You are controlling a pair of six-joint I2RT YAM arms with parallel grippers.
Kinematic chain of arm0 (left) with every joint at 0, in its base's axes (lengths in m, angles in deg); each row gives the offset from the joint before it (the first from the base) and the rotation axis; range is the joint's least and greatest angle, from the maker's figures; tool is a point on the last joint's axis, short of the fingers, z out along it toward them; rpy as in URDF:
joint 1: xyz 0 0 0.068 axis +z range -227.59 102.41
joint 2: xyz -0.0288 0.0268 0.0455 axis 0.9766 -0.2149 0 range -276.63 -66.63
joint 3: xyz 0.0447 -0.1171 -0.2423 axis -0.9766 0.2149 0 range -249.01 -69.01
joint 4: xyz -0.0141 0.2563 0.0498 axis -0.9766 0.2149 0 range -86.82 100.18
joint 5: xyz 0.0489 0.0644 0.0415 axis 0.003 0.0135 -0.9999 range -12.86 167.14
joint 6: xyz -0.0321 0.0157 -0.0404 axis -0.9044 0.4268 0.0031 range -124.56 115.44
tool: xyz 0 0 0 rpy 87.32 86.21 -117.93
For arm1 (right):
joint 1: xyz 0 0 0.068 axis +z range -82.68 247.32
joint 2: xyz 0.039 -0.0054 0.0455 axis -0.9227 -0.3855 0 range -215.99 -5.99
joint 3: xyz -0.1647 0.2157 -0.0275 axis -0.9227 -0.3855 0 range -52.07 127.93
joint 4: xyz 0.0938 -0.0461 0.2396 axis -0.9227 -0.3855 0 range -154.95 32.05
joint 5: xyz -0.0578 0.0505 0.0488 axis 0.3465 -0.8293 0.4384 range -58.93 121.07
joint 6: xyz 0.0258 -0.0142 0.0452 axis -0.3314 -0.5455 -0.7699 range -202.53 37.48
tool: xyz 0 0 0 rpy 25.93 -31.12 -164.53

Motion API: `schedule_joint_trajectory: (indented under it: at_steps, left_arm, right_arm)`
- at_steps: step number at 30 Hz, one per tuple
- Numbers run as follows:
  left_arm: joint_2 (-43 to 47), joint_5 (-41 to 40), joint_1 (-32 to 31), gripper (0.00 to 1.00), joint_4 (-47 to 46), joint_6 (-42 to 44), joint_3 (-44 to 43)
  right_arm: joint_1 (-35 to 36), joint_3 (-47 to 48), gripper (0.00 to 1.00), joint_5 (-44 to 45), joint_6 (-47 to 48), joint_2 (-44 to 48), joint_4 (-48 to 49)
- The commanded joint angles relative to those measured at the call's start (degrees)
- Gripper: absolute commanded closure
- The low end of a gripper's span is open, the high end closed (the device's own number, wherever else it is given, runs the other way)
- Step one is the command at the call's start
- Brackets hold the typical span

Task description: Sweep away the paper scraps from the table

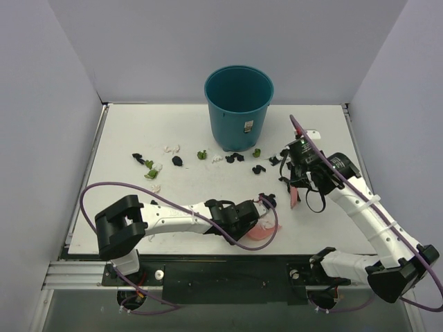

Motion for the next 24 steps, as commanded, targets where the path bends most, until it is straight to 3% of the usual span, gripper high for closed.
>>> schedule_joint_trajectory:
  at_steps: [1,12,24]
  left_arm:
    - [1.0,1.4,0.9,1.00,1.3,0.9,-1.0]
    - [0.2,3.0,2.9,1.00,3.1,2.7,-2.7]
    - [-1.8,2.3,4.4,1.00,3.6,4.6,-4.4]
  right_arm:
    - [-3.5,4.2,1.00,10.6,4.5,-3.1,-1.1]
    - [-10.9,10.0,1.00,14.5,17.8,-19.2,2.0]
    - [-8.4,8.3,1.00,-1.4,23.1,-22.6,6.5]
